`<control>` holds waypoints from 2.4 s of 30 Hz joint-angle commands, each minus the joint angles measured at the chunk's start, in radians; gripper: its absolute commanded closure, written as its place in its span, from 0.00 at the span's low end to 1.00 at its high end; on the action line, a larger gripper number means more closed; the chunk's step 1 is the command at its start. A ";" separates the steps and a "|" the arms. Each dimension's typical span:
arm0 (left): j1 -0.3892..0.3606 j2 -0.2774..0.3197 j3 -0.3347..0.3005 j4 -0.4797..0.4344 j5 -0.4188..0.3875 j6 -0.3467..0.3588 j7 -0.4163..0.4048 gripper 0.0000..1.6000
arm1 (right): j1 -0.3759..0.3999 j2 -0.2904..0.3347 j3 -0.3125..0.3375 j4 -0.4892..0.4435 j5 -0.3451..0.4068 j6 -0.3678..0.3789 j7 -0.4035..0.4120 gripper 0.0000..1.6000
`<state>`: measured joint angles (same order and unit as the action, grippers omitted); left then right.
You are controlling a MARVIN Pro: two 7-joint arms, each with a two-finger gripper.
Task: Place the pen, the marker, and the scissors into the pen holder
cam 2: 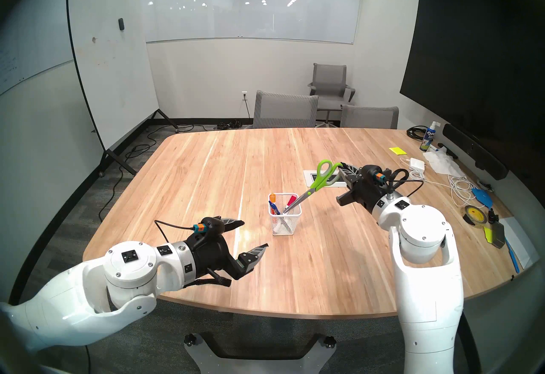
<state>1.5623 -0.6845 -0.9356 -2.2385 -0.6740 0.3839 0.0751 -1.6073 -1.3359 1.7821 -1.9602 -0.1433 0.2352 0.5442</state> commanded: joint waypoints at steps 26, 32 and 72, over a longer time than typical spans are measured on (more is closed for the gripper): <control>-0.002 -0.002 -0.005 -0.016 -0.002 -0.008 -0.001 0.00 | -0.004 -0.041 -0.066 0.032 -0.155 -0.158 -0.175 1.00; -0.002 -0.002 -0.005 -0.016 -0.002 -0.008 -0.001 0.00 | -0.024 -0.038 -0.063 0.033 -0.161 -0.195 -0.172 1.00; -0.002 -0.002 -0.005 -0.016 -0.002 -0.008 -0.001 0.00 | -0.084 -0.073 -0.091 -0.060 -0.162 -0.163 -0.158 1.00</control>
<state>1.5623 -0.6845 -0.9356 -2.2385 -0.6740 0.3838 0.0752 -1.6924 -1.3986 1.7017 -1.9844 -0.2916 0.0724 0.4031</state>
